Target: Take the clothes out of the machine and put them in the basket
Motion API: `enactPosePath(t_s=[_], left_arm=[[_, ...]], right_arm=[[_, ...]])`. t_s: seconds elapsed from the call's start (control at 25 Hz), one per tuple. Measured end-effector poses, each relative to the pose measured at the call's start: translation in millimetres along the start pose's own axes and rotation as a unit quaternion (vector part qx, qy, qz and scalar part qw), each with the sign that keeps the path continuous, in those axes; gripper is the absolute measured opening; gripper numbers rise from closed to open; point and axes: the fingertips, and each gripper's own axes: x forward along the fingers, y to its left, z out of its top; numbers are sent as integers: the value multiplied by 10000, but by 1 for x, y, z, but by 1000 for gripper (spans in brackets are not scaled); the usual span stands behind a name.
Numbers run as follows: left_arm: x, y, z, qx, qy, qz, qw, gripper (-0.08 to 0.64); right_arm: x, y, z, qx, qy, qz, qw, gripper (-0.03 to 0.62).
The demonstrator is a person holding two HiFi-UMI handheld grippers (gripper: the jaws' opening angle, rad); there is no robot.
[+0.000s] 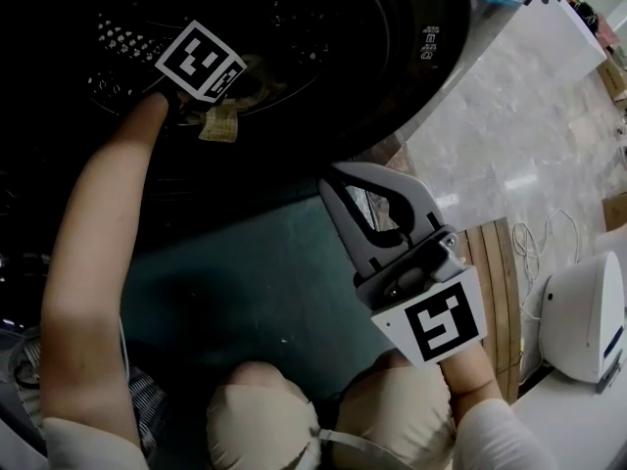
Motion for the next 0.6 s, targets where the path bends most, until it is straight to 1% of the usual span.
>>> enactPosePath(t_s=[0.08, 0.16, 0.44, 0.6], left_arm=[[8, 2, -5, 204, 183, 37, 9996, 538], [15, 2, -9, 264, 299, 15, 9992, 538], [37, 1, -20, 91, 465, -53, 9989, 537], [46, -3, -28, -9, 749, -256, 9969, 522]], right_arm=[[-1, -2, -2, -12, 19, -21, 10000, 14], [-3, -3, -4, -17, 47, -33, 10000, 14], [-8, -7, -11, -43, 156, -61, 9999, 14], [-11, -9, -13, -48, 214, -83, 9997, 14]])
